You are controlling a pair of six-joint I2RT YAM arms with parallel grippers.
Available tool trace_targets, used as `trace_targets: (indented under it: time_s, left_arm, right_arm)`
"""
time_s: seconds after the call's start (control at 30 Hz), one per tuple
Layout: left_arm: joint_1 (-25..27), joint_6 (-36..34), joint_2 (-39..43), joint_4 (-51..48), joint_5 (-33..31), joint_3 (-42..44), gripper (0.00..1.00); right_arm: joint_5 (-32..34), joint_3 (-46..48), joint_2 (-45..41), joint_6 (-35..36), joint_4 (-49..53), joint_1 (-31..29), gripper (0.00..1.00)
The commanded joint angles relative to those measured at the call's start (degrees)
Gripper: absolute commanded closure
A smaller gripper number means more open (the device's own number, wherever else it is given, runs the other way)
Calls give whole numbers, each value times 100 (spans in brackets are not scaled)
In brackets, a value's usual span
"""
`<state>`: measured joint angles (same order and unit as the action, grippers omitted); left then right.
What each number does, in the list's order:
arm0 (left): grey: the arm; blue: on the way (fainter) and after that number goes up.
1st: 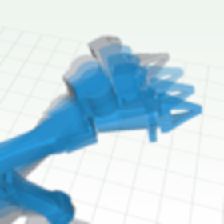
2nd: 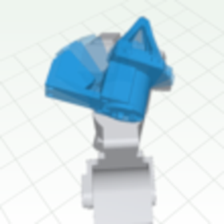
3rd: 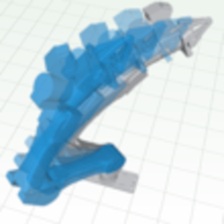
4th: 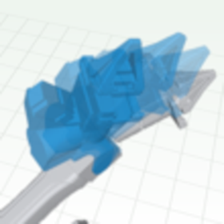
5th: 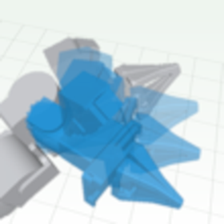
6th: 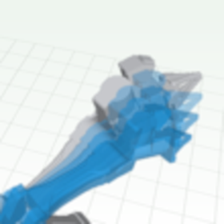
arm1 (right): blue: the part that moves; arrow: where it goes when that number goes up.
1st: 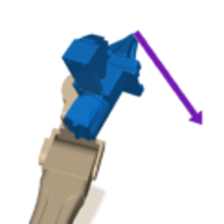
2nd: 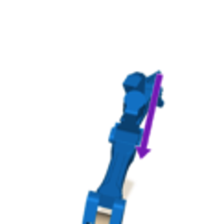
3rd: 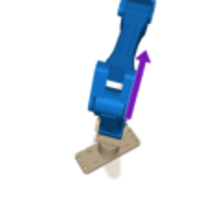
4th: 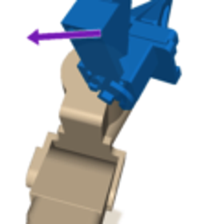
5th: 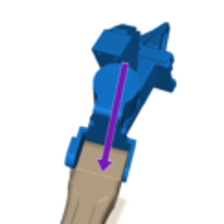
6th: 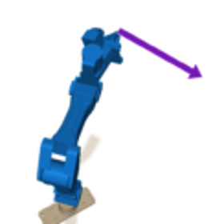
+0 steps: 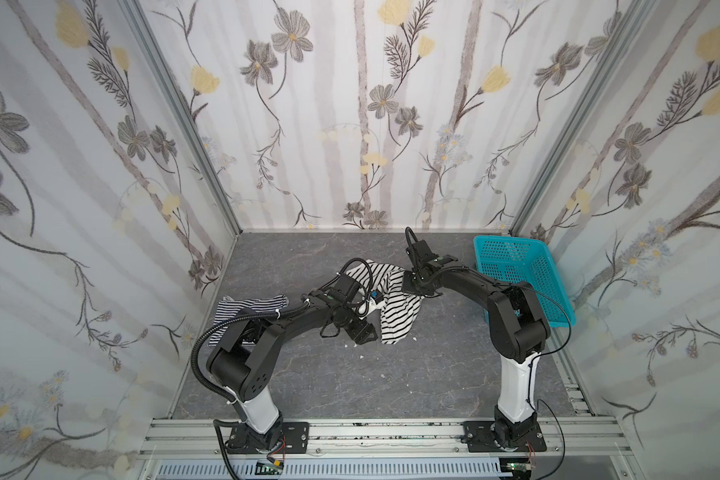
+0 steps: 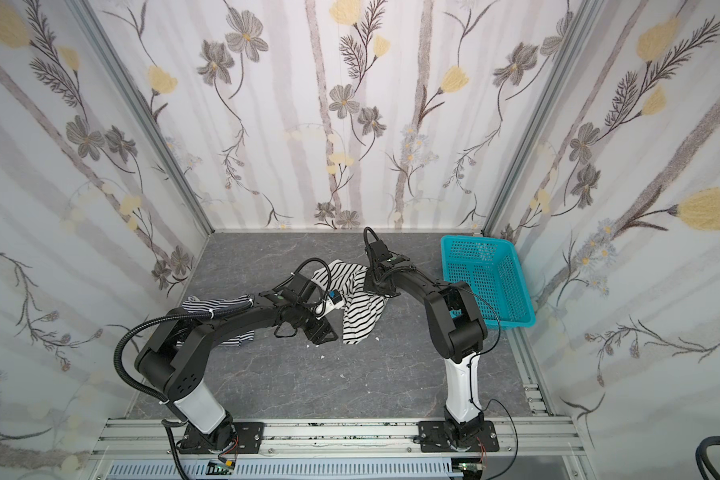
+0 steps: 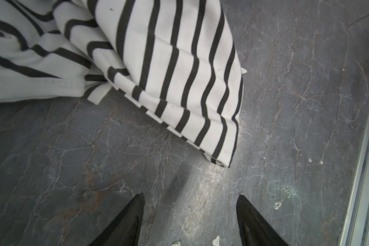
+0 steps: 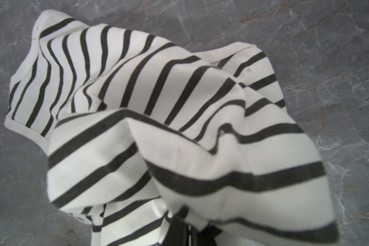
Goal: Fold and stack the tank tops
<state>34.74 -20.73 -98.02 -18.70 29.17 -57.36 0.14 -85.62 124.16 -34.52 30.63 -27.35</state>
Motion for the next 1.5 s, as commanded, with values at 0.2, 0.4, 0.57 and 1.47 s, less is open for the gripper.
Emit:
trace_targets:
  time_s: [0.2,0.4,0.57,1.47]
  left_arm:
    - [314,29,-512,59,350,-247,29]
    - [441,154,-789,145,377,-486,29]
    - [487,199,-973,147,669,-692,35]
    - [-1829,-45,942,-952,1987,-278,100]
  right_arm:
    - [-236,107,-32,-116,-400,107,100]
    - [-293,149,-76,-118,-448,108,100]
    - [-309,234,-137,-138,-512,127,100]
    - [-165,-136,-634,330,-432,-505,51]
